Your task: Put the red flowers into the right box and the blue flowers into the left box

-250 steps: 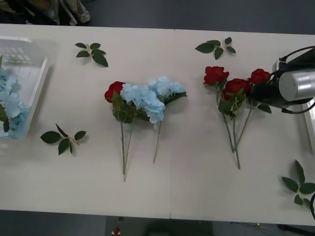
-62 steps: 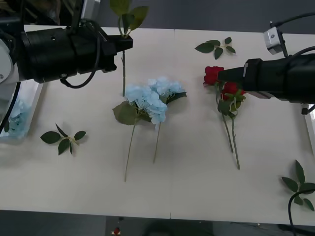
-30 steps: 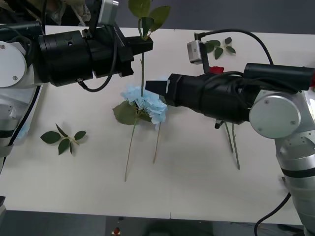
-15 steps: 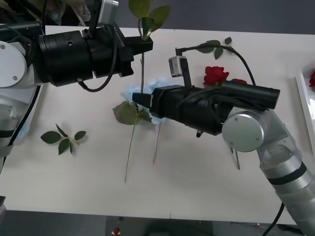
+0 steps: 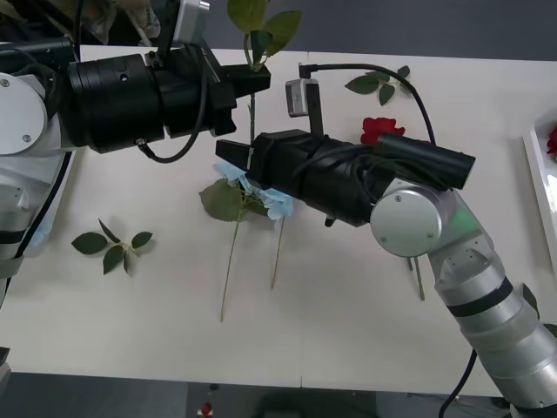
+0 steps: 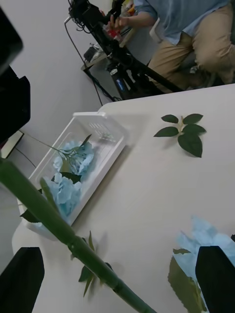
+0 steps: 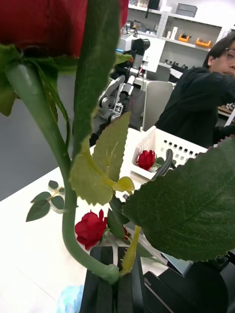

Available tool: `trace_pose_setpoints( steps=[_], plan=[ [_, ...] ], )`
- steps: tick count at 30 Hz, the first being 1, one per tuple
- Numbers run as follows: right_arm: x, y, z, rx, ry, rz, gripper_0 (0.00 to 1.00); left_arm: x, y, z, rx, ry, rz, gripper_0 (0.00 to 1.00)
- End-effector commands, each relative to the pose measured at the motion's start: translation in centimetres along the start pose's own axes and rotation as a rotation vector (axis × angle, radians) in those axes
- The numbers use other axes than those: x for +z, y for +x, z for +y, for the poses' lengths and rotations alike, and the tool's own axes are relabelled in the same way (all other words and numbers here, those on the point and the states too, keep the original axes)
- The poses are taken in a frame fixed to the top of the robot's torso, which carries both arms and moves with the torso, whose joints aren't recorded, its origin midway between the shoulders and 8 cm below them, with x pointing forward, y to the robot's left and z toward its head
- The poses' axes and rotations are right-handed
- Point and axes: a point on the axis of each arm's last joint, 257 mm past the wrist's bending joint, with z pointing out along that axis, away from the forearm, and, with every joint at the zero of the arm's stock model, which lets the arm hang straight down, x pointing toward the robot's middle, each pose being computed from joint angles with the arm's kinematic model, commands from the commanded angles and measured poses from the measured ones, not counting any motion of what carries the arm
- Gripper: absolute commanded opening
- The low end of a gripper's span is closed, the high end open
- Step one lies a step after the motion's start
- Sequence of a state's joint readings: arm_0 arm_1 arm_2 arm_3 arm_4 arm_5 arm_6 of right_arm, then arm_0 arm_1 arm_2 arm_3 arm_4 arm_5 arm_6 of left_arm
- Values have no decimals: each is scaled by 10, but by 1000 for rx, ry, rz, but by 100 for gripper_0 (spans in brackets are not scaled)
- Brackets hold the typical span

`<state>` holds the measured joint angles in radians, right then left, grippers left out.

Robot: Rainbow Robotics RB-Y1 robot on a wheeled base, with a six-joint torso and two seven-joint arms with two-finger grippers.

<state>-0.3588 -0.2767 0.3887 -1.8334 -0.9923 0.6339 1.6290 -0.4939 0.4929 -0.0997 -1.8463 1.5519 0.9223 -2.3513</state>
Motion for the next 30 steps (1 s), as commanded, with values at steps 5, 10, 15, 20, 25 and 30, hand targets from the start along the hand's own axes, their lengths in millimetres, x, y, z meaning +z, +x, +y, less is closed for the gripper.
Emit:
trace_pose_setpoints(
  steps=[5,10,15,20,25,30],
  plan=[
    [14,-13,29,-80,-54,-25,91,1,-30,0,83,5,-35,0],
    [27,-8,32,-94,-60,-29,60,1,-30,0,83,5,-35,0],
    [35,-10,35,-89,-66,-36,5,1,-30,0,83,5,-35,0],
    [36,-9,35,-87,-66,-33,0,1,-30,0,83,5,-35,0],
    [35,-10,34,-91,-64,-36,0,1,-30,0,83,5,-35,0],
    [35,-13,31,-90,-60,-42,0,1,-30,0,83,5,-35,20]
  ],
)
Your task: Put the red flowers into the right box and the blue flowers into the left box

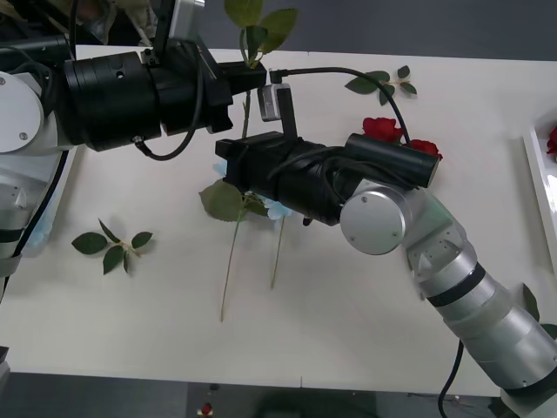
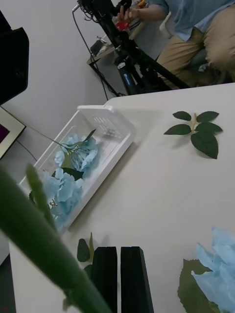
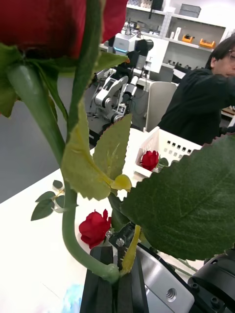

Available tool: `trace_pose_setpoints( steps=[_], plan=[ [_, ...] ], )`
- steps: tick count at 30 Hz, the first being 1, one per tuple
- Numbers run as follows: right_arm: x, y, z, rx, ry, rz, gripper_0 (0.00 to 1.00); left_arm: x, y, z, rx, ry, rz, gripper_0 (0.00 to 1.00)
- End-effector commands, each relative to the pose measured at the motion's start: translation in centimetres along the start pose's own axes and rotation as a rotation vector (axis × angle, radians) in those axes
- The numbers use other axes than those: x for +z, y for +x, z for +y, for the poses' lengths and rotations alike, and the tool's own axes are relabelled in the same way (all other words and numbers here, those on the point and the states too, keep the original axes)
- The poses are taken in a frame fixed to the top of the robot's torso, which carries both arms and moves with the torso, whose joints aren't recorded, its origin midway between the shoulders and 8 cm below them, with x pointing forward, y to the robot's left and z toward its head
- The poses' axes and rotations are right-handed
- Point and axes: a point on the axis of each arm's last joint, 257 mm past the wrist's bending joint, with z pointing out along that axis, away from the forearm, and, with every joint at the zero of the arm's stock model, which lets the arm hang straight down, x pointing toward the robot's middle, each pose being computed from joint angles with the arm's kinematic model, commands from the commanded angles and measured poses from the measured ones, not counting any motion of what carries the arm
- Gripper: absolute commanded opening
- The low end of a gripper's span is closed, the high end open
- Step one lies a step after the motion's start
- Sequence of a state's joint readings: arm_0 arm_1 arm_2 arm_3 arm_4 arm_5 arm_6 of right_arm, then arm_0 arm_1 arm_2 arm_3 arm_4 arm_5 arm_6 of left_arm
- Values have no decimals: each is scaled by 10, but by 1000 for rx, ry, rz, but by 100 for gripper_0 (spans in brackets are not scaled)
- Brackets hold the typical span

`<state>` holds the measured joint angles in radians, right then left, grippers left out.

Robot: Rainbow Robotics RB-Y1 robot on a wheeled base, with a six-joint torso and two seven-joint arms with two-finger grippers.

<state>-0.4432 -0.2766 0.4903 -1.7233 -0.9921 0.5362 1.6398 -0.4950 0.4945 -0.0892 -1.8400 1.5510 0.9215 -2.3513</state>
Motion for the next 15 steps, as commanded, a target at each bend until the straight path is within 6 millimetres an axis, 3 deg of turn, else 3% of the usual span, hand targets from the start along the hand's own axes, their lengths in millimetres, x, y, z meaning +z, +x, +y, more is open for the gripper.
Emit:
trace_pose_setpoints(
  steps=[1,3,4,6,15],
  plan=[
    [5,-28,21,-49,-36,-57,0,4,-29,-6,84,18,-34,45],
    [4,-29,20,-49,-35,-59,0,4,-29,-6,84,18,-34,76],
    [4,-29,19,-48,-33,-60,0,4,-29,-6,84,18,-34,86],
    [4,-30,18,-47,-33,-61,0,4,-29,-6,84,18,-34,97],
    [0,-34,13,-40,-28,-67,0,4,-29,-6,84,18,-34,100]
  ],
)
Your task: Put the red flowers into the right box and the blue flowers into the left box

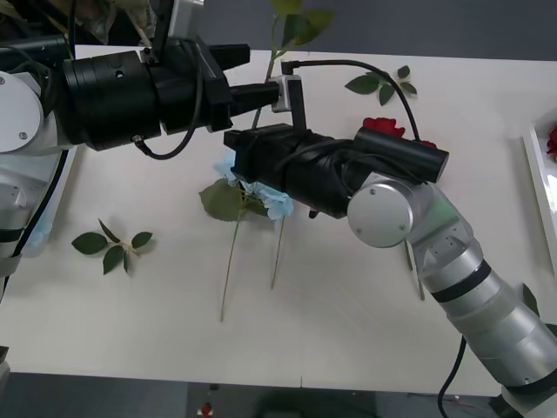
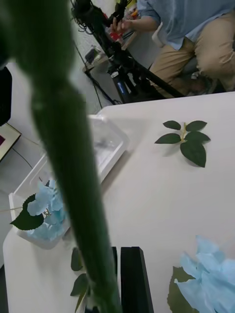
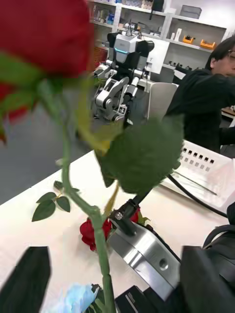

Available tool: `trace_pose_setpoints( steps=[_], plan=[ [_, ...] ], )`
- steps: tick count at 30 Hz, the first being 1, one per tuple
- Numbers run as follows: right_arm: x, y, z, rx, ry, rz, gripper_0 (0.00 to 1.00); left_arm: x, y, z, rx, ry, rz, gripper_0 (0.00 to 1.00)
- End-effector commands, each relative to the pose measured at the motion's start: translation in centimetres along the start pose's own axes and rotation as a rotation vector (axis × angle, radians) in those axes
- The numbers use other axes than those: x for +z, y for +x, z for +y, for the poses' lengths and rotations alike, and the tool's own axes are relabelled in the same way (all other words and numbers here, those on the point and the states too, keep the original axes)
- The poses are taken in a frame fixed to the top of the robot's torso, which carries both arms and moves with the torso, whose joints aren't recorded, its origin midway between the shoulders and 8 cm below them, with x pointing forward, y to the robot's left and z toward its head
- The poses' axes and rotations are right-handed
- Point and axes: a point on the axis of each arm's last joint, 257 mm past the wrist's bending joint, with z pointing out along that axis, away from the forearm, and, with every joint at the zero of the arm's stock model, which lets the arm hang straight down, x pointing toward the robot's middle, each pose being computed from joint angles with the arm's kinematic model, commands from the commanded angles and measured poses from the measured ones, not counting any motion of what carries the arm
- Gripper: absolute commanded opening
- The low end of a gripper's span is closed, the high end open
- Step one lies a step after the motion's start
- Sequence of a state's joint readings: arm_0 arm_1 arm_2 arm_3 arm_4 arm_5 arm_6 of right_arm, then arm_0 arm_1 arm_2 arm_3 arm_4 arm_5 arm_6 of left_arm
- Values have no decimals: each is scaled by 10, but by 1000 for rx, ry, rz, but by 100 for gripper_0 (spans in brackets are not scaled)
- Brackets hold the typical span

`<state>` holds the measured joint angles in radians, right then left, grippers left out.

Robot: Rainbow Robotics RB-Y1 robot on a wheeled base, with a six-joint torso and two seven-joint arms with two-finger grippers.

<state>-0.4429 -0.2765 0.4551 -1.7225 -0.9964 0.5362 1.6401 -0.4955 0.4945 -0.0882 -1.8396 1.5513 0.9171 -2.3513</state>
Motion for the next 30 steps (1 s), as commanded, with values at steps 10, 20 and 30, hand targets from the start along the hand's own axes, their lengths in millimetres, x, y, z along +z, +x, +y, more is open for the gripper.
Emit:
trace_pose_setpoints(
  steps=[10,20,30],
  plan=[
    [-17,-30,-3,-46,-12,-52,0,4,-28,-7,84,22,-30,100],
    [-113,-44,-79,-29,120,-45,0,-1,-18,5,62,-6,-20,100],
    [-229,-66,-162,-17,324,62,0,-33,-23,19,20,4,26,100]
  ],
)
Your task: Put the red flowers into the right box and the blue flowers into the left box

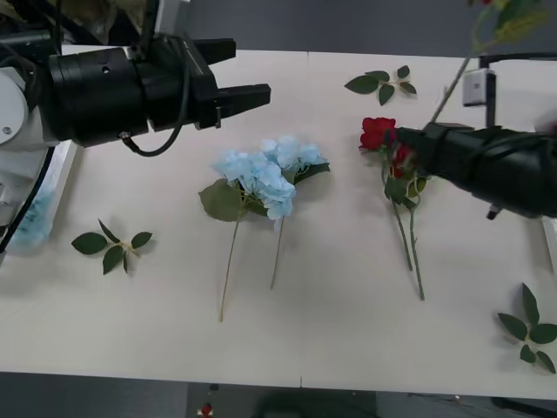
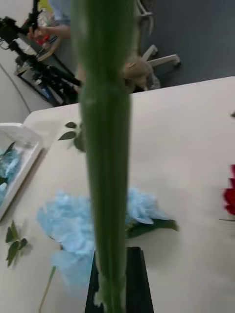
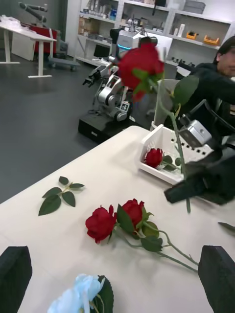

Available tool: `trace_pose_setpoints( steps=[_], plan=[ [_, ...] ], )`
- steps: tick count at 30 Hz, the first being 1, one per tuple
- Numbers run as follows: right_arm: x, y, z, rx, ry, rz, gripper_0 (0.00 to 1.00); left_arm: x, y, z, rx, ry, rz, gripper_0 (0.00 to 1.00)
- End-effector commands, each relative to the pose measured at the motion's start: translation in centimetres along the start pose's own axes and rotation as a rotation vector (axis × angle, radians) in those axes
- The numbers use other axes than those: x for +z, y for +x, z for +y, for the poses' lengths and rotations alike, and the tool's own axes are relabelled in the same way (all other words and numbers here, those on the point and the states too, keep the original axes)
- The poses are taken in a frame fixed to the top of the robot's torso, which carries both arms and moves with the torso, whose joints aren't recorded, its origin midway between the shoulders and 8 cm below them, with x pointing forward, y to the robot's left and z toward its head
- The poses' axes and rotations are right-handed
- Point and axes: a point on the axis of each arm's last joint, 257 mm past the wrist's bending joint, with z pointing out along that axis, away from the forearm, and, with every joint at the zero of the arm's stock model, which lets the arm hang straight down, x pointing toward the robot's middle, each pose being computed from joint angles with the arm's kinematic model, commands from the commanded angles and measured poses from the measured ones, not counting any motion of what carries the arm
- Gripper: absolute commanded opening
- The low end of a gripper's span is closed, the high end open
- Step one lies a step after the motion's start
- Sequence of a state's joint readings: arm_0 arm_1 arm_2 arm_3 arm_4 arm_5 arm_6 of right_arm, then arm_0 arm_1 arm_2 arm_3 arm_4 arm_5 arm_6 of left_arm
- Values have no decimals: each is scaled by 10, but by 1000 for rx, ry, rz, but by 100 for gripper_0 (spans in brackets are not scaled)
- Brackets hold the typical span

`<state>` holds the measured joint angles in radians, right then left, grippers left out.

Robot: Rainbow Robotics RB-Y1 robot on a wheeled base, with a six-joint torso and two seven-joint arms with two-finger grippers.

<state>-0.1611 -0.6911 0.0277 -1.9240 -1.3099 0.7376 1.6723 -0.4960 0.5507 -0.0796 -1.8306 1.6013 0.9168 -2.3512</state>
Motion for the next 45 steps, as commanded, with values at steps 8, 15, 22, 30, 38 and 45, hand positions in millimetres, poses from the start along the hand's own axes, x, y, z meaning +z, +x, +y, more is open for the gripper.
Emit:
trace_pose_setpoints(
  steps=[8,15,22,30,38,45],
  plan=[
    [-103,-26,-102,-27,263,175,0,-50,23,19,-230,6,164,100],
    [-174,-19,-183,-11,492,301,0,-74,86,31,-454,-9,337,100],
    [-239,-2,-265,-54,762,367,0,-72,146,27,-549,-21,445,100],
    [-294,18,-323,-105,952,429,0,-58,212,17,-546,-68,561,100],
    [-320,40,-372,-153,1071,462,0,-44,251,10,-511,-73,660,100],
    [-328,57,-400,-162,1128,490,0,-15,266,6,-490,-55,716,100]
  ],
)
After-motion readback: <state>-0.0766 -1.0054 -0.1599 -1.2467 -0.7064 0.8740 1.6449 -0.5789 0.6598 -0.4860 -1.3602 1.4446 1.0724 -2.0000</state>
